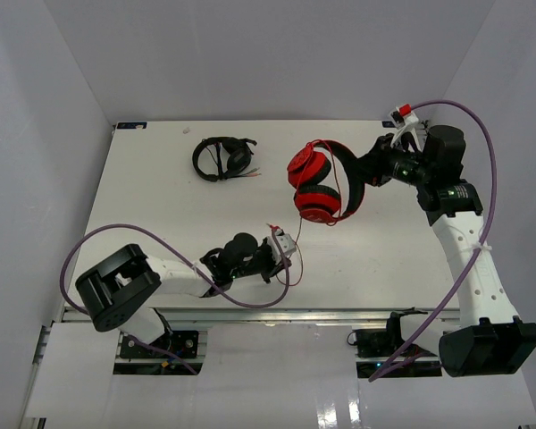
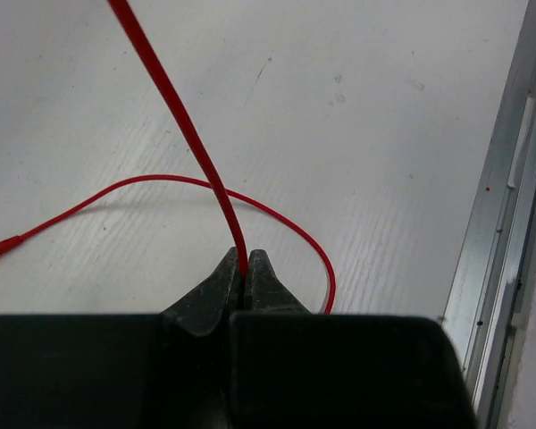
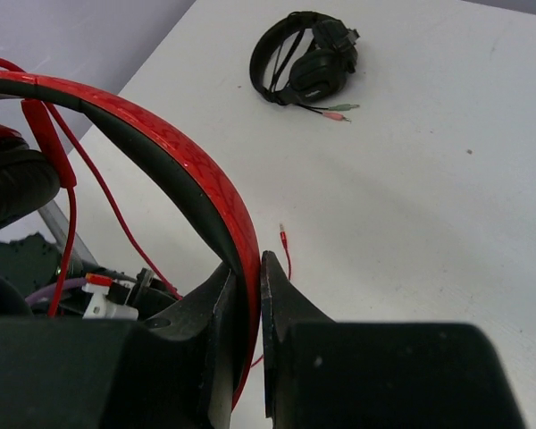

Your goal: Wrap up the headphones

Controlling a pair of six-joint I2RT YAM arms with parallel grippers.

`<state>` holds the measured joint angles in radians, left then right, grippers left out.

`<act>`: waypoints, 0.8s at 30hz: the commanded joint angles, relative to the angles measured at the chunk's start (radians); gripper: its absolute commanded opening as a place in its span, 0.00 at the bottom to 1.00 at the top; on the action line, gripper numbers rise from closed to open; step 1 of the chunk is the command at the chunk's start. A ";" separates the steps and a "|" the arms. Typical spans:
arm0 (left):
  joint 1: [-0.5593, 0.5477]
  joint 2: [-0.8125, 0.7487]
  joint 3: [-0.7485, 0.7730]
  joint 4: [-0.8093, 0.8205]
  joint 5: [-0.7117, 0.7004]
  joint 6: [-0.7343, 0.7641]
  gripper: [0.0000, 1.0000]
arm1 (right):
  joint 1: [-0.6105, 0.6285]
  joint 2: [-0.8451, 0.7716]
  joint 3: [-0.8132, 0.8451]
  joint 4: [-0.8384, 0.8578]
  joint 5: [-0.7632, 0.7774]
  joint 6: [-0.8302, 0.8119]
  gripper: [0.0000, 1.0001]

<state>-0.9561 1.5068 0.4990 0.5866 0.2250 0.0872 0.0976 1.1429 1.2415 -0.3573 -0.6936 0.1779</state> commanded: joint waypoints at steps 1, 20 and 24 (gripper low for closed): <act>-0.051 0.012 0.079 -0.036 -0.032 -0.040 0.00 | -0.004 -0.033 0.043 0.109 0.257 0.195 0.08; -0.178 -0.118 0.403 -0.534 -0.184 0.049 0.00 | 0.251 -0.098 -0.389 0.603 1.217 -0.243 0.08; -0.178 -0.178 0.444 -0.663 -0.272 0.099 0.00 | 0.280 -0.096 -0.450 0.711 1.257 -0.418 0.08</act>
<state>-1.1294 1.4324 0.8803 0.0934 0.0473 0.1286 0.3476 1.0691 0.8173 0.0410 0.4104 -0.0300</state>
